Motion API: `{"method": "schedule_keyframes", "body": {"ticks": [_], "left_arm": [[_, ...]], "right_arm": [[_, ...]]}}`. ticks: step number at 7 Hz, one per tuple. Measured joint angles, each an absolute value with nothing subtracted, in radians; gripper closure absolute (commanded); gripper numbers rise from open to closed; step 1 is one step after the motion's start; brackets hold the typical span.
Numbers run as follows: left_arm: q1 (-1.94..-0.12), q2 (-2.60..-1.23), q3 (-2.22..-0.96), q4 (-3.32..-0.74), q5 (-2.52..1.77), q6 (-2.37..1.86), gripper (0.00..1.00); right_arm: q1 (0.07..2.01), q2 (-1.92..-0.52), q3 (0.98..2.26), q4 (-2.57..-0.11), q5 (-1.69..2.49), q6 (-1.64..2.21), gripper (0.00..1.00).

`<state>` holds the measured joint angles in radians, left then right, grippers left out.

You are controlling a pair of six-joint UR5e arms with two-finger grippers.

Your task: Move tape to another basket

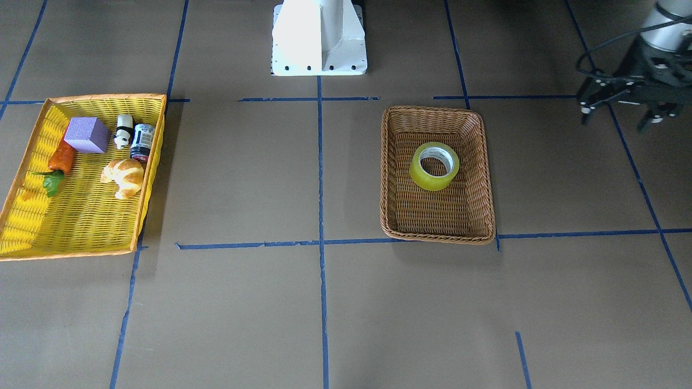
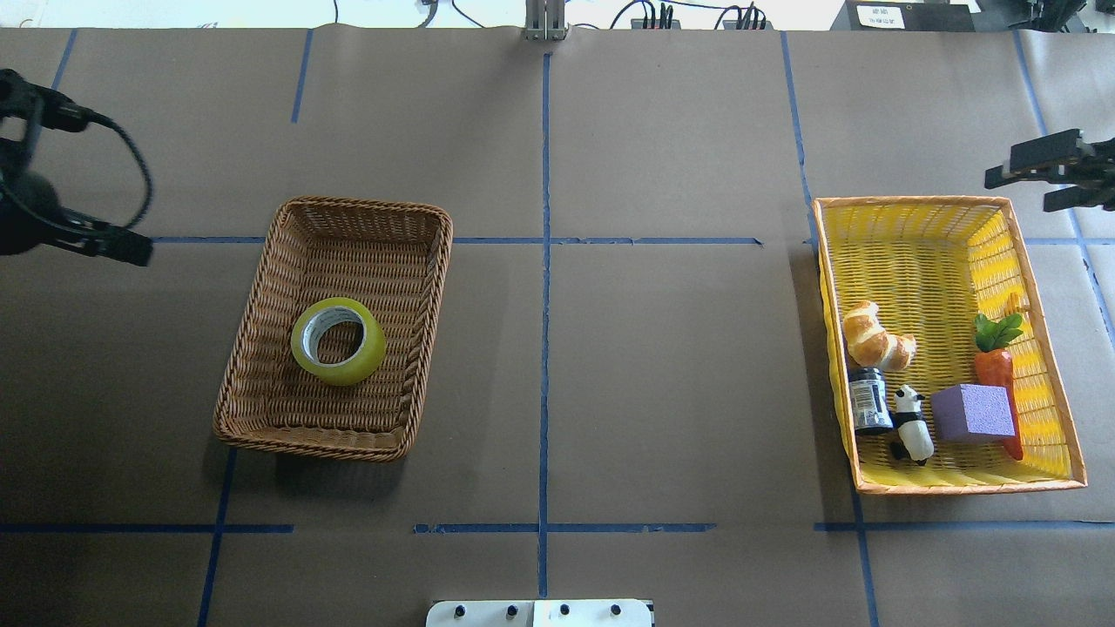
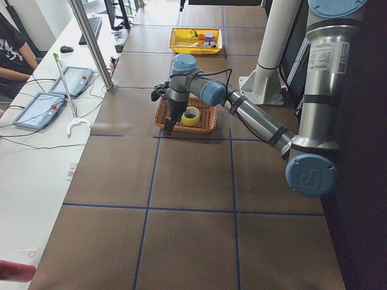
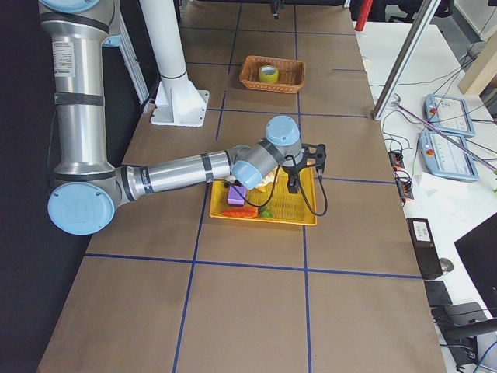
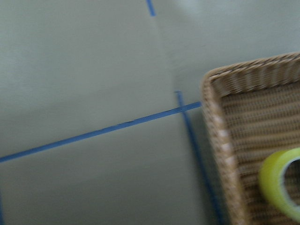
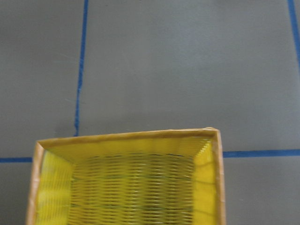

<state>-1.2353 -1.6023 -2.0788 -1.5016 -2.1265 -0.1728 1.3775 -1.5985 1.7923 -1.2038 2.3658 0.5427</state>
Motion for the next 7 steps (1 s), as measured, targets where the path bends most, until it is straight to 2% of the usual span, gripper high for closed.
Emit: {"method": "schedule_keyframes", "body": {"ticks": [2, 3, 5, 7], "left_arm": [[-1.498, -1.630, -1.798, -1.504, -2.296, 0.218, 0.00], [-1.568, -1.660, -1.687, -1.498, -2.342, 0.323, 0.00], [-1.605, -1.689, -1.620, -1.435, -2.364, 0.379, 0.00], [-1.606, -1.688, -1.631, -1.369, -2.368, 0.333, 0.00]], "right_arm": [[1.504, -1.623, 1.825, -1.510, 2.376, 0.141, 0.00], [1.541, -1.620, 1.841, -1.647, 2.374, 0.007, 0.00], [1.552, -1.620, 1.844, -1.749, 2.371, -0.084, 0.00], [1.541, -1.618, 1.836, -1.764, 2.424, -0.087, 0.00]]}}
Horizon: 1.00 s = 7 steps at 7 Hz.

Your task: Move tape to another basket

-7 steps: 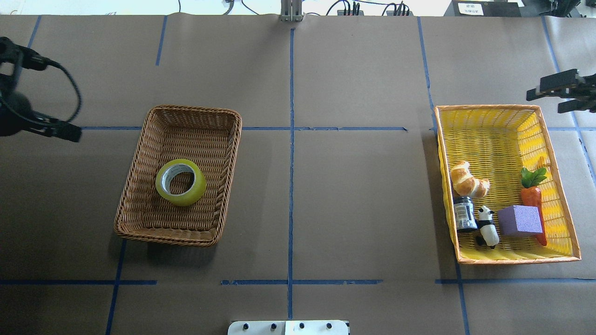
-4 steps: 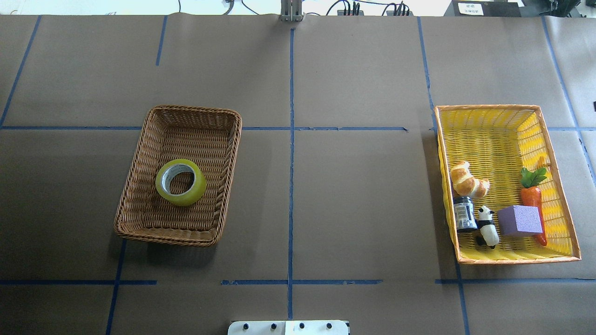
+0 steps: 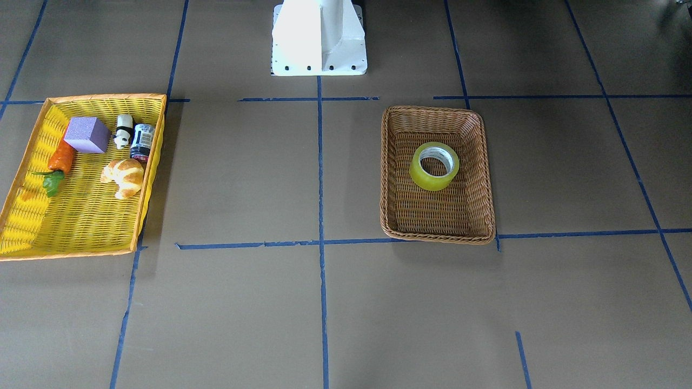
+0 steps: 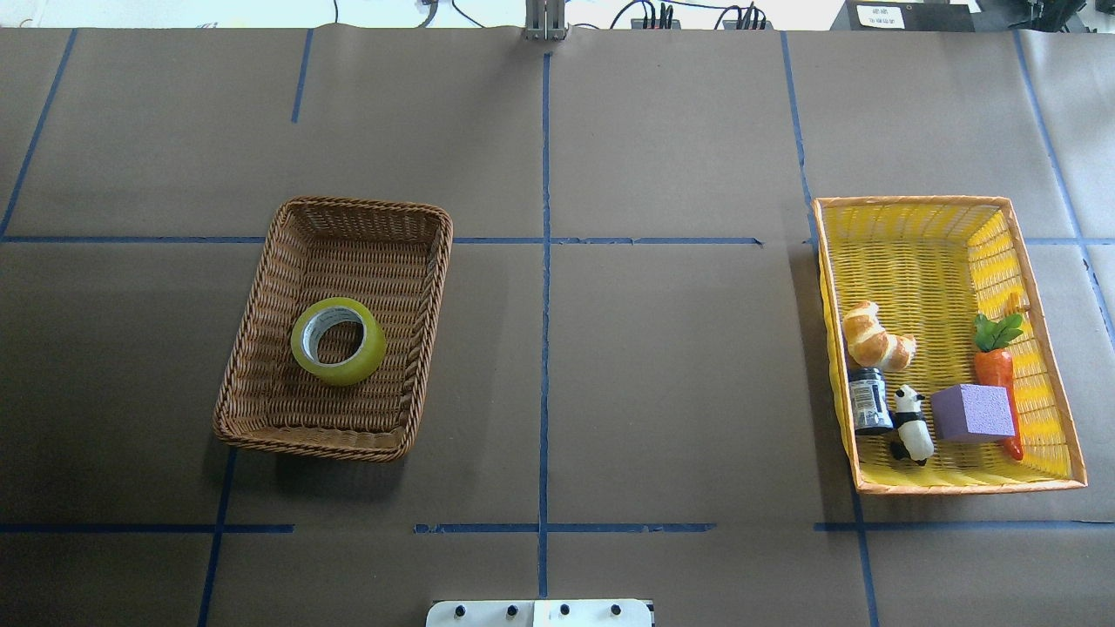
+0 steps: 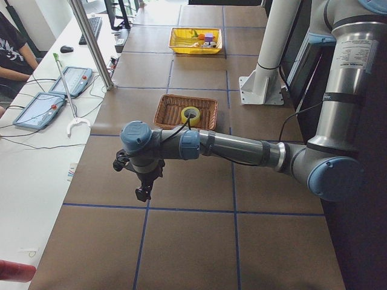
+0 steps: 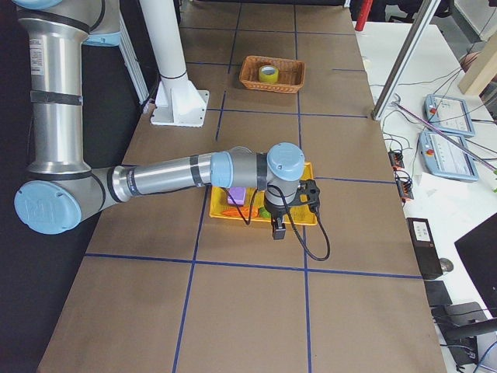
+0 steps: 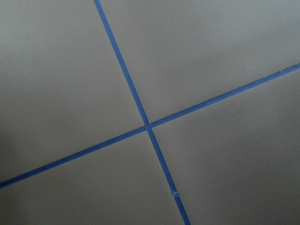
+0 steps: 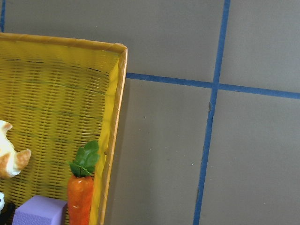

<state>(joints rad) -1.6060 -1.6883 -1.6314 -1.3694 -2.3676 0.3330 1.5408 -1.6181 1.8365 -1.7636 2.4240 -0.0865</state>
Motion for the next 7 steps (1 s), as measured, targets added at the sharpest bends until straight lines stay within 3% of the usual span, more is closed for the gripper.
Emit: {"method": "schedule_keyframes", "body": {"ticks": [7], "left_arm": [[-1.597, -1.680, -1.704, -1.325, -2.370, 0.274, 0.00]], "right_arm": [[1.497, -1.610, 1.837, -1.764, 2.407, -0.073, 0.00]]}}
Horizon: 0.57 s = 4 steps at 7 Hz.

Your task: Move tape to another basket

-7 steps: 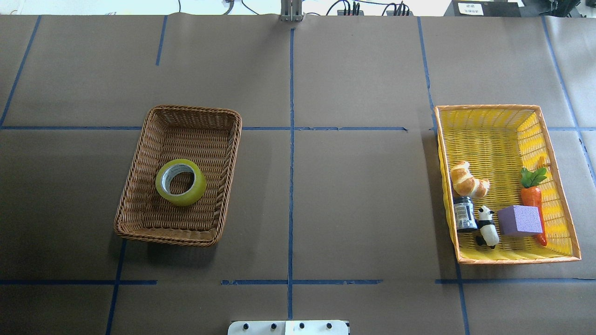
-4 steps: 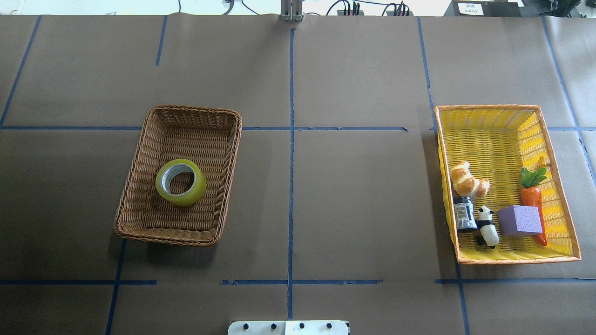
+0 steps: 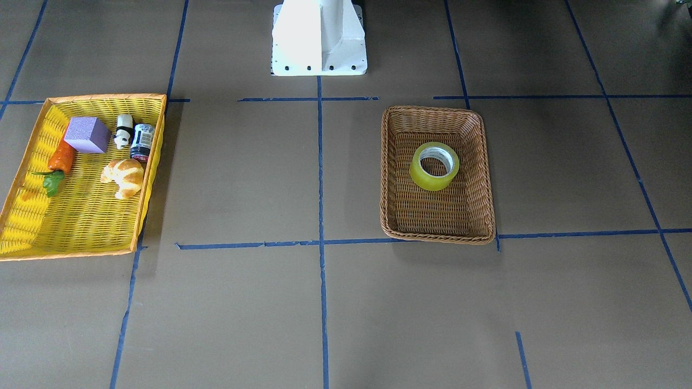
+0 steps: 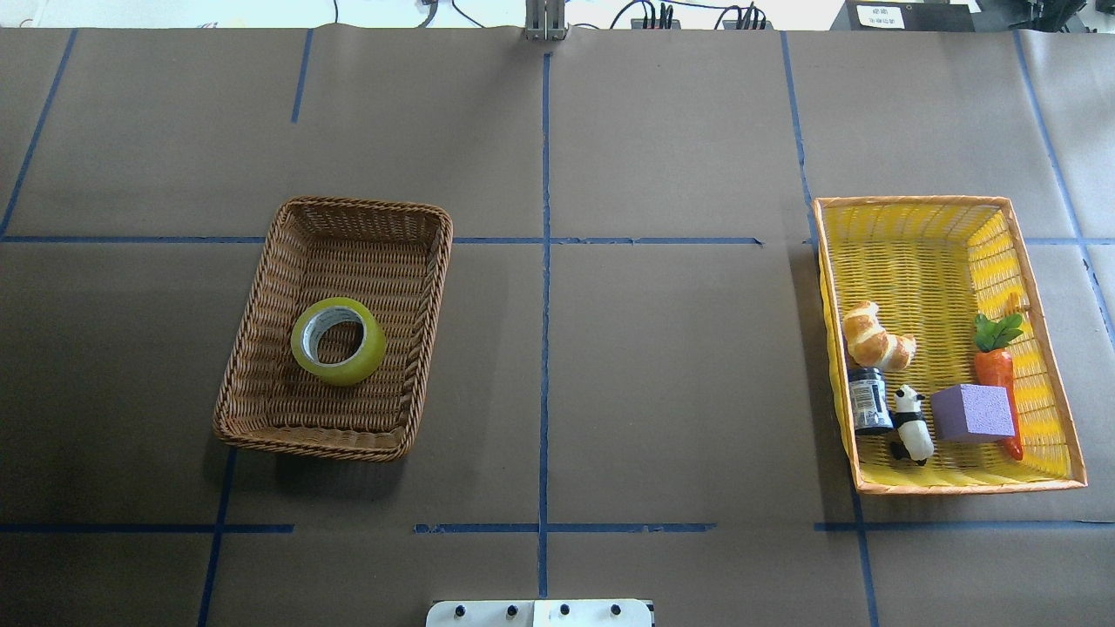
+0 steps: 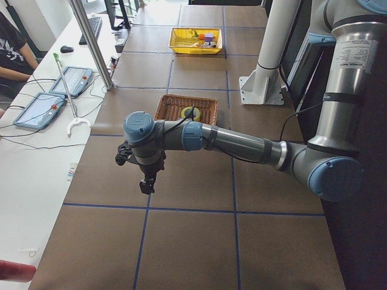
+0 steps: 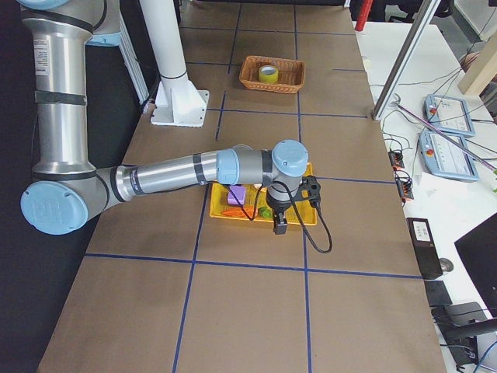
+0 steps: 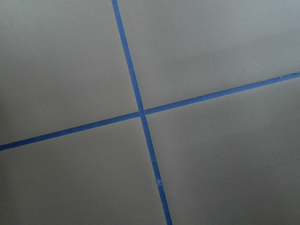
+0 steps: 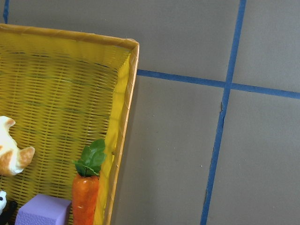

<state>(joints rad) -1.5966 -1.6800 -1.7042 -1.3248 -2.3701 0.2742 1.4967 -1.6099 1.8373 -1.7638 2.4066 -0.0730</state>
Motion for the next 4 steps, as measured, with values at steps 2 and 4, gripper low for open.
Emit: {"method": "schedule_keyframes", "body": {"ticks": [2, 4], "left_arm": [[-1.595, -1.676, -1.717, -1.306, -2.366, 0.274, 0.00], [-1.593, -1.665, -1.715, -1.303, -2.365, 0.275, 0.00]], "right_arm": [[1.495, -1.617, 1.837, -1.764, 2.410, -0.071, 0.00], [1.494, -1.626, 1.837, -1.766, 2.413, -0.071, 0.00]]}}
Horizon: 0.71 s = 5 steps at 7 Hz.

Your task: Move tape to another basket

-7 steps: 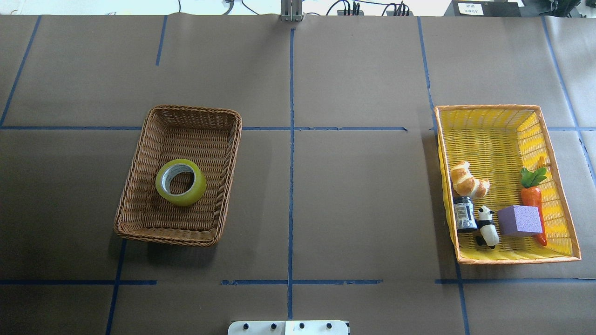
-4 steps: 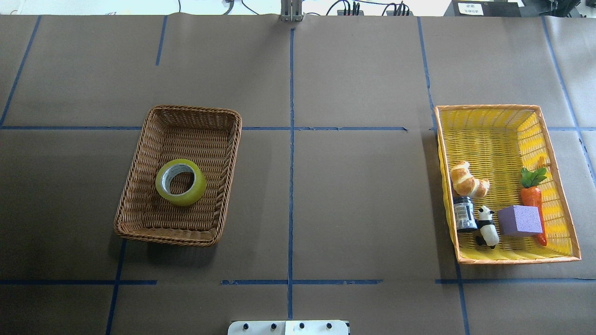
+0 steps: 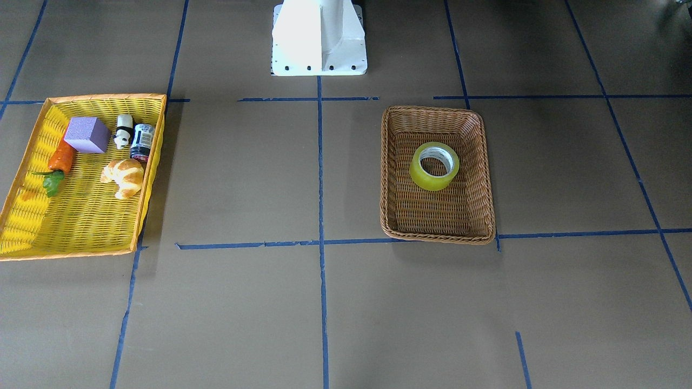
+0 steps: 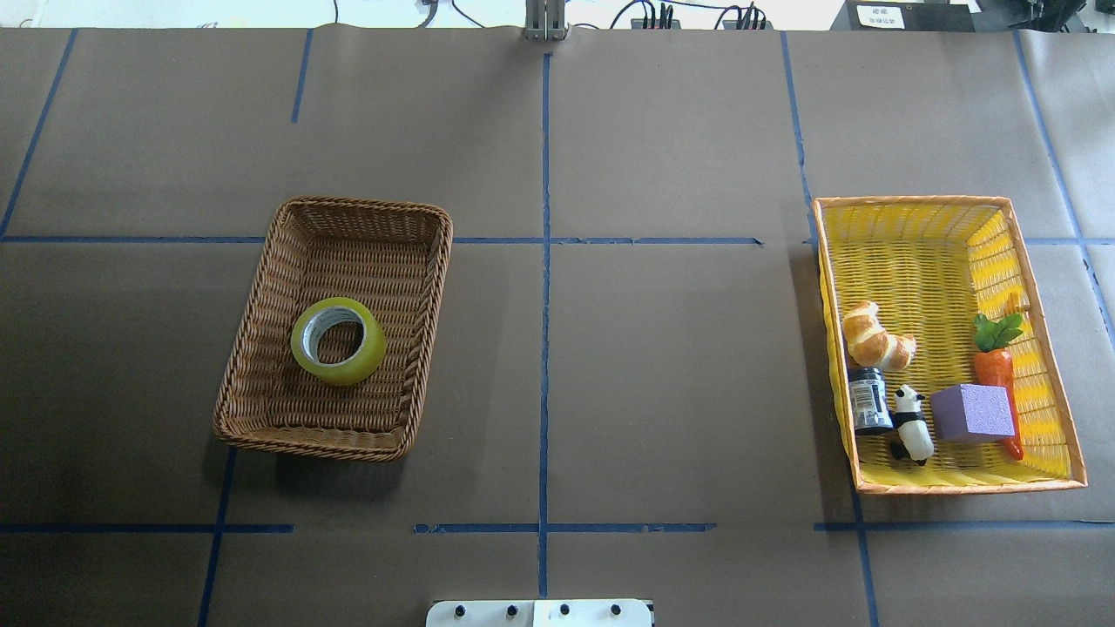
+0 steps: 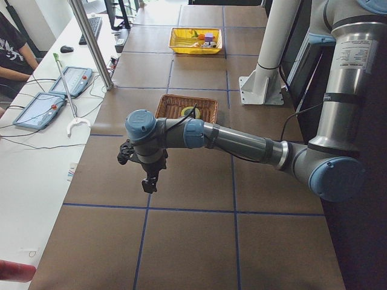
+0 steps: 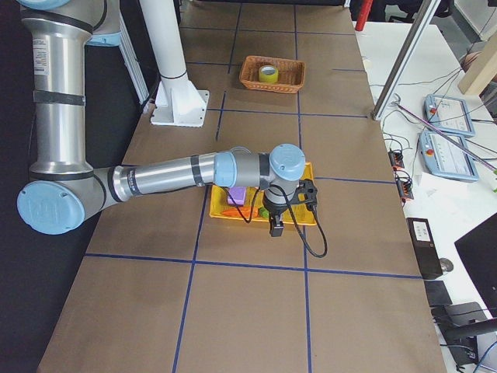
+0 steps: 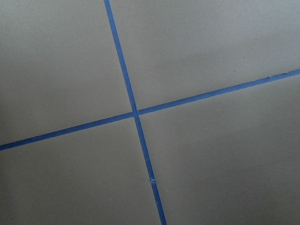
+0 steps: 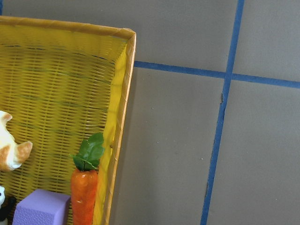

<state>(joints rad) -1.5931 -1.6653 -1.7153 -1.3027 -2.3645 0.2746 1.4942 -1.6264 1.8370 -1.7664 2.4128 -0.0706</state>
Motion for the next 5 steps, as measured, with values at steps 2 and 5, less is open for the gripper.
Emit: {"method": "schedule_keyframes", "body": {"ticks": [2, 5], "left_arm": [[-1.591, -1.641, -1.725, -1.307, -2.364, 0.282, 0.00], [-1.585, -1.612, -1.723, -1.312, -2.370, 0.278, 0.00]], "right_arm": [[1.494, -1.636, 1.836, -1.766, 2.412, -0.071, 0.00], [1.494, -1.653, 1.835, -1.764, 2.411, -0.073, 0.00]]}}
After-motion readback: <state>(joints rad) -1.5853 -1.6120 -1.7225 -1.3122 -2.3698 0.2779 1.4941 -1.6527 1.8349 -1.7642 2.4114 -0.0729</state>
